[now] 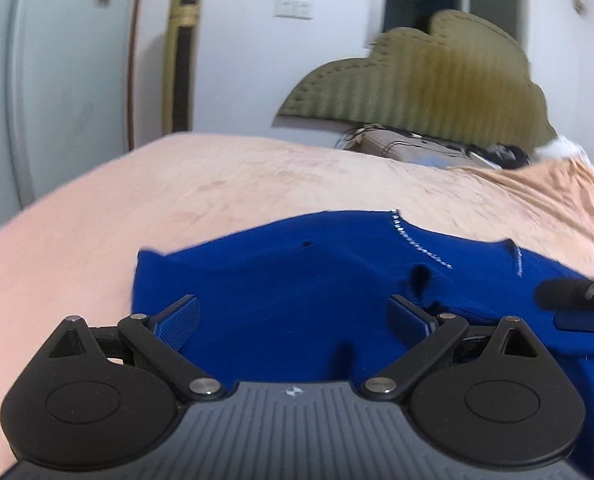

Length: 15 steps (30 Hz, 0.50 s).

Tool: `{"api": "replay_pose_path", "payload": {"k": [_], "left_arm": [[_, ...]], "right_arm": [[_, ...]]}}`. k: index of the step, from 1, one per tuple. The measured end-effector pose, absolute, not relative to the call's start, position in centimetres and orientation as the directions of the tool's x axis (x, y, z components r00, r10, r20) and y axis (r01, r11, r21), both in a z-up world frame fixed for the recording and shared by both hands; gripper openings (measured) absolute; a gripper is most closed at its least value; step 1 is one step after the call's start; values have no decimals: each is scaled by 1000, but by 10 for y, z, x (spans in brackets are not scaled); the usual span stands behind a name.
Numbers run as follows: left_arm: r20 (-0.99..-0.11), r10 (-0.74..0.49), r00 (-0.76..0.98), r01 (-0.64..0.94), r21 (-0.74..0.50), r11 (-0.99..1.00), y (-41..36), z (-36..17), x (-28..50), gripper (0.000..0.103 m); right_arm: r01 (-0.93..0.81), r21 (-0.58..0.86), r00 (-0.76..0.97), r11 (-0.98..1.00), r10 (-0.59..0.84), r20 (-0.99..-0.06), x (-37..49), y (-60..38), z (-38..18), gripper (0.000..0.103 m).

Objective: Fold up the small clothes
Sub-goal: 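Grasp the sweater side edge with the right gripper and lift it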

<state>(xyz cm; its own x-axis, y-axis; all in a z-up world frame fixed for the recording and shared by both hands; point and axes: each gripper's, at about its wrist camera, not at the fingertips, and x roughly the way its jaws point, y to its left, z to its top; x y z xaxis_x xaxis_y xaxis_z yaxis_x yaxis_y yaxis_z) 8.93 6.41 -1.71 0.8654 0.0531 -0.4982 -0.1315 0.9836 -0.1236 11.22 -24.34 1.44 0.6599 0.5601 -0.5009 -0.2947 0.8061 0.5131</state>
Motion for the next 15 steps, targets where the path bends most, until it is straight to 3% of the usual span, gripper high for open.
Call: {"api": "replay_pose_path", "payload": {"k": [3, 5, 7, 10, 15], "left_arm": [[-505, 50, 862, -159, -174, 972, 70, -17, 94, 100], [-515, 80, 854, -193, -170, 966, 72, -18, 94, 100], [-529, 96, 843, -220, -176, 960, 75, -20, 95, 100], [-533, 106, 839, -248, -201, 948, 82, -19, 94, 100], [-530, 118, 840, -259, -201, 945, 84, -19, 92, 100]], "right_arm": [[-385, 194, 719, 902, 425, -550, 105, -196, 26, 90], [-441, -62, 774, 895, 345, -532, 90, -166, 28, 90], [-491, -217, 787, 844, 322, -525, 82, -143, 25, 88], [-517, -288, 778, 806, 301, -551, 90, -124, 20, 79], [-531, -268, 750, 804, 299, -589, 119, -112, 12, 60]]}}
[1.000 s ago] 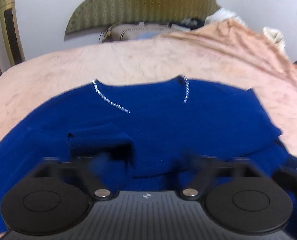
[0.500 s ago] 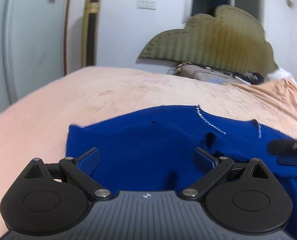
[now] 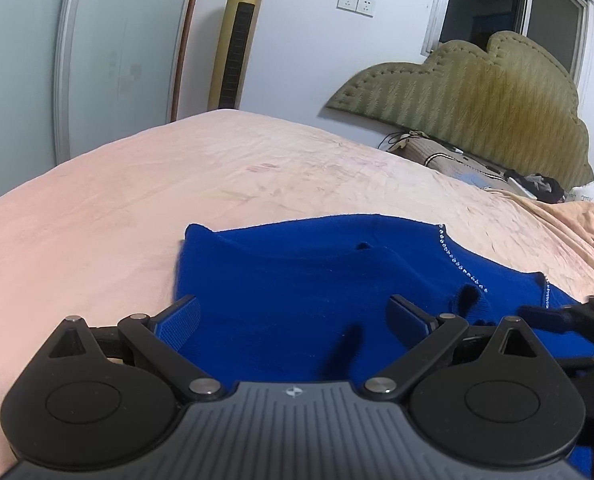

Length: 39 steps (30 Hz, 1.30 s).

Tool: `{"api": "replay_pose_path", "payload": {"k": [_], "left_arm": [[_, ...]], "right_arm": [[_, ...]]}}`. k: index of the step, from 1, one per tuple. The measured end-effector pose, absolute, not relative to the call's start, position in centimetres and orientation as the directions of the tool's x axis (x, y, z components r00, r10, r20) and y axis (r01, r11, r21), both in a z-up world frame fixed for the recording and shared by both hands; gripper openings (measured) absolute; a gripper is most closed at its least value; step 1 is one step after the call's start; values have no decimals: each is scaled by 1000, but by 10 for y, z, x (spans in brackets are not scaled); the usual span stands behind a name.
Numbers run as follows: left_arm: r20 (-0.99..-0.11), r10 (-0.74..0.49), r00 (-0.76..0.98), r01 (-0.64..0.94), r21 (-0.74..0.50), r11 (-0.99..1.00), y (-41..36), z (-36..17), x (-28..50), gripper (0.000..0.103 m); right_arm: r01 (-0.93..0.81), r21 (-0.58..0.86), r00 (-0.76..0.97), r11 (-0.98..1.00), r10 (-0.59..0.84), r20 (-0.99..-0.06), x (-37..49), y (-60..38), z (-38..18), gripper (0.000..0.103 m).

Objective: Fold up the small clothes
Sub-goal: 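Grasp the sweater side edge with the right gripper and lift it, then fold the side edge over toward the sweater center with the right gripper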

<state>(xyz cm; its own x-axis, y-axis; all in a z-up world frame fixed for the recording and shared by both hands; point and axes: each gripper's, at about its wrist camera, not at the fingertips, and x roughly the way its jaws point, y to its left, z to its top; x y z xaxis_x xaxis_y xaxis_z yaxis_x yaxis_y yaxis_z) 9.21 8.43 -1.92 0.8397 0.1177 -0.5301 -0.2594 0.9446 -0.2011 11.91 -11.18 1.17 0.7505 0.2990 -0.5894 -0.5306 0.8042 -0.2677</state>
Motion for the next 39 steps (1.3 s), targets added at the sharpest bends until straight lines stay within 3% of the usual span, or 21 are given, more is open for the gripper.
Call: {"api": "replay_pose_path", "payload": {"k": [5, 9, 16, 20, 24, 27, 34, 39], "left_arm": [[-522, 131, 843, -239, -144, 960, 75, -20, 92, 100], [-503, 117, 857, -176, -72, 982, 59, -21, 91, 100], [-461, 111, 880, -18, 201, 979, 3, -16, 87, 100], [-412, 245, 878, -98, 346, 933, -5, -19, 109, 100], [-477, 326, 816, -181, 324, 928, 21, -23, 135, 100], [-516, 327, 792, -211, 272, 939, 40, -22, 137, 100], [-561, 341, 754, -221, 273, 936, 50, -28, 129, 100], [-585, 327, 742, -221, 247, 944, 62, -23, 119, 100]], "right_arm": [[-537, -237, 737, 810, 313, -599, 132, -107, 2, 5], [-511, -157, 755, 845, 354, -553, 139, -119, 16, 4], [-375, 188, 789, 908, 419, -450, 180, -185, 76, 5], [-337, 259, 845, 905, 412, -342, 177, -221, 109, 5], [-248, 255, 912, 935, 314, -264, 165, -261, 113, 5], [-148, 288, 931, 946, 232, -281, 155, -300, 94, 5], [29, 376, 865, 926, 166, -474, 145, -354, 12, 6], [59, 398, 821, 915, 183, -541, 134, -357, -17, 19]]}}
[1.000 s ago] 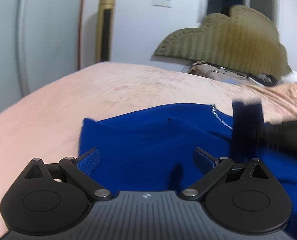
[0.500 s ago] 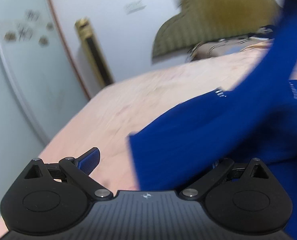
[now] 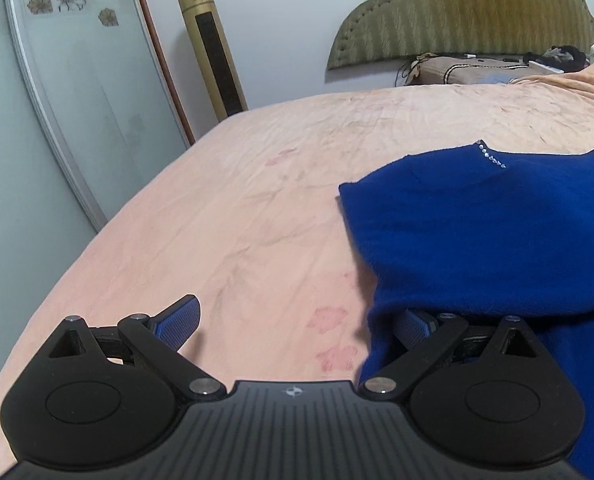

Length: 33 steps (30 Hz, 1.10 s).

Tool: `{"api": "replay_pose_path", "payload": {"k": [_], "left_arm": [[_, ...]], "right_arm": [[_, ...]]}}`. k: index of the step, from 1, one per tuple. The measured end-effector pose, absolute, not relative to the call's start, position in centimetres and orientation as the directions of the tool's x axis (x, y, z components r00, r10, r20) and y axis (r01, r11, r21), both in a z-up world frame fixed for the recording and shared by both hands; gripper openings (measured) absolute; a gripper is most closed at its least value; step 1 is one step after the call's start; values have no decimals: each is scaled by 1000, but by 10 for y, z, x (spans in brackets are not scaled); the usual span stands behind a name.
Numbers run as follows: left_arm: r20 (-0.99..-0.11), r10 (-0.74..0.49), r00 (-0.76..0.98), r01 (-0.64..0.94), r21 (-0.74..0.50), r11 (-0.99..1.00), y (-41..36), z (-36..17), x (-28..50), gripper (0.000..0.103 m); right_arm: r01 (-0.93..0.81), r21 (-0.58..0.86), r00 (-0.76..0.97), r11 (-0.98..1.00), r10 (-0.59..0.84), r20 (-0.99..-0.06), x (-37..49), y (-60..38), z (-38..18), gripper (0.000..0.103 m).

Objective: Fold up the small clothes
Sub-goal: 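Fold the side edge over toward the sweater center with the right gripper, then release the folded side and withdraw the right gripper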

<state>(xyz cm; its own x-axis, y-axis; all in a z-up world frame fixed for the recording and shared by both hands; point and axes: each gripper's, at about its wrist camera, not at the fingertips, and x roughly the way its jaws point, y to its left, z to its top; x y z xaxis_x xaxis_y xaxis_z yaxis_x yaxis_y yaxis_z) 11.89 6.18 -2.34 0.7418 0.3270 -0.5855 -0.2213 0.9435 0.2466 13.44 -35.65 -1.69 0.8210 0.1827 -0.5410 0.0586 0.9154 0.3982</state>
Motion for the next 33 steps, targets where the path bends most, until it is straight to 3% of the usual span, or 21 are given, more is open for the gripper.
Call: {"api": "replay_pose_path", "payload": {"k": [2, 5, 9, 12, 14, 17, 21, 23, 30, 33], "left_arm": [[-586, 323, 743, -226, 234, 946, 66, -17, 112, 100], [-568, 309, 763, -233, 205, 951, 66, -4, 102, 100], [-564, 236, 791, -180, 154, 971, 51, 10, 107, 100], [-603, 187, 776, -132, 135, 982, 33, 1, 120, 100], [-638, 186, 748, -123, 142, 982, 24, -12, 129, 100], [-671, 193, 716, -129, 144, 981, 21, -27, 134, 100], [-670, 196, 715, -134, 144, 980, 22, -31, 128, 100], [-671, 198, 714, -138, 142, 980, 22, -30, 128, 100], [-673, 198, 713, -133, 148, 980, 20, -29, 121, 100], [-680, 190, 709, -135, 133, 982, 20, -29, 116, 100]], "right_arm": [[82, 379, 807, 922, 162, -567, 131, -358, -20, 33], [119, 355, 826, 927, 106, -554, 114, -363, -16, 35], [181, 270, 884, 946, -37, -465, 94, -359, 4, 33], [60, 233, 884, 970, 57, -464, 100, -338, 6, 35], [-4, 204, 852, 979, 110, -512, 112, -324, 0, 44], [61, 158, 789, 986, 50, -612, 127, -317, -17, 44], [74, 180, 808, 981, 47, -587, 115, -318, -14, 53], [50, 140, 815, 989, 40, -578, 107, -311, -13, 69], [39, 154, 822, 987, 56, -567, 87, -309, -10, 71], [-11, 117, 818, 993, 76, -570, 73, -296, -10, 80]]}}
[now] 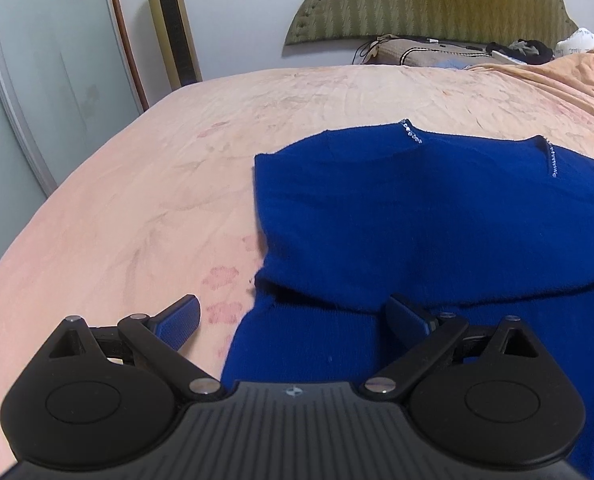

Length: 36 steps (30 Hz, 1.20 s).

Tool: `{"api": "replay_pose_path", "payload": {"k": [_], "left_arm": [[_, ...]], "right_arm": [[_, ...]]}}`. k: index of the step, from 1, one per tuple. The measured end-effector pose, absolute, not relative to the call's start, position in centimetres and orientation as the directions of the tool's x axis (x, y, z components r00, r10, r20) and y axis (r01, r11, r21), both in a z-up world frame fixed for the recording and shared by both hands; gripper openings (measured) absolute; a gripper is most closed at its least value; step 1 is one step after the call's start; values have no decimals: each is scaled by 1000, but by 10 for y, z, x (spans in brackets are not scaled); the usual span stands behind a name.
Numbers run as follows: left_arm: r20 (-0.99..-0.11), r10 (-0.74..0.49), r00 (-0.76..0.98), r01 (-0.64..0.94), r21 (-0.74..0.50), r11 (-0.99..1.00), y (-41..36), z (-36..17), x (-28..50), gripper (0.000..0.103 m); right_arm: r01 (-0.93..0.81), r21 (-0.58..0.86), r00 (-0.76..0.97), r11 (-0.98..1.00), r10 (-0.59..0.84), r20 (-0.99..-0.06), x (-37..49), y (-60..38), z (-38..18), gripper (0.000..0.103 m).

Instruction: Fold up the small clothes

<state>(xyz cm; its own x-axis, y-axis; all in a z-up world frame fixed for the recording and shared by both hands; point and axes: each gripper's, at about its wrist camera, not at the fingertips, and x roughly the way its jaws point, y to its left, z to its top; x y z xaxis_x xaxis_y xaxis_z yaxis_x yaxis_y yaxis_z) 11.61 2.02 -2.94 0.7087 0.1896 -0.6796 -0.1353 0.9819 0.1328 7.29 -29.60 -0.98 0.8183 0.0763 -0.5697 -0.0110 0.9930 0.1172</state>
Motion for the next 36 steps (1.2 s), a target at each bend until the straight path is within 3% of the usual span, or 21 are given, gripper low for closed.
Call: {"api": "replay_pose_path", "payload": {"k": [14, 25, 36], "left_arm": [[-724, 3, 690, -45, -39, 998, 39, -30, 60, 100], [-727, 0, 687, -63, -60, 996, 42, -30, 33, 100], [-716, 5, 699, -53, -44, 998, 50, -30, 18, 100]], "right_arm": [[-120, 82, 777, 989, 145, -613, 18, -274, -14, 84], [-146, 54, 784, 988, 149, -602, -18, -270, -13, 85], [1, 119, 808, 993, 69, -586, -46, -314, -15, 88]]}}
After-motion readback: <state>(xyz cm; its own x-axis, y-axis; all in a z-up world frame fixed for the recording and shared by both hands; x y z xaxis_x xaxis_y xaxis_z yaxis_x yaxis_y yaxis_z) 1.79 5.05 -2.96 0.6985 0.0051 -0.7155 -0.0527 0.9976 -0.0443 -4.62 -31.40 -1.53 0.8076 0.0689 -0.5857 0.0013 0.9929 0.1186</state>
